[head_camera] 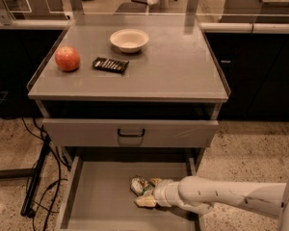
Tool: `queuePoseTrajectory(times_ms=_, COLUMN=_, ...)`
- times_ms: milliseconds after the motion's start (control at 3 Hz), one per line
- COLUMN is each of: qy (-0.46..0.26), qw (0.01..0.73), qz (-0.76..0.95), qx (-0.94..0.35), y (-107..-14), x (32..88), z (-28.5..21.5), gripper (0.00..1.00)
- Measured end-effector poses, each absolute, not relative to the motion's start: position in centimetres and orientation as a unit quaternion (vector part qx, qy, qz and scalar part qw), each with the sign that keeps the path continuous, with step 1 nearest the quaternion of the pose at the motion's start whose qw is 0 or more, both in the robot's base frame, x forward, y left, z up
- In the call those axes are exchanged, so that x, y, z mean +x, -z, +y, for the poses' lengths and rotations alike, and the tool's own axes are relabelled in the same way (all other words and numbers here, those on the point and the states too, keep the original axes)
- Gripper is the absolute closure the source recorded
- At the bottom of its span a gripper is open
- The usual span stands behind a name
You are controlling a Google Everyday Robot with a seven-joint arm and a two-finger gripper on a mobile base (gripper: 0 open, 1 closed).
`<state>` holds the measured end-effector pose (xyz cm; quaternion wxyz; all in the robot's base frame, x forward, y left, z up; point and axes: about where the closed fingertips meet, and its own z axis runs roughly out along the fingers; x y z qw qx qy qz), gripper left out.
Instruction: Place 7up can into middle drawer
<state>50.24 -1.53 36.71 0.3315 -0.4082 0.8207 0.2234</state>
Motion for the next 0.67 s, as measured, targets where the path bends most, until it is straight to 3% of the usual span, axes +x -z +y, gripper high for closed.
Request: queuePoseTrajectory(times_ms=667, qy=-0.223, qw=0.331, qz=0.821, qx=-0.408, y=-36.71, x=50.23, z=-1.52, gripper=0.0)
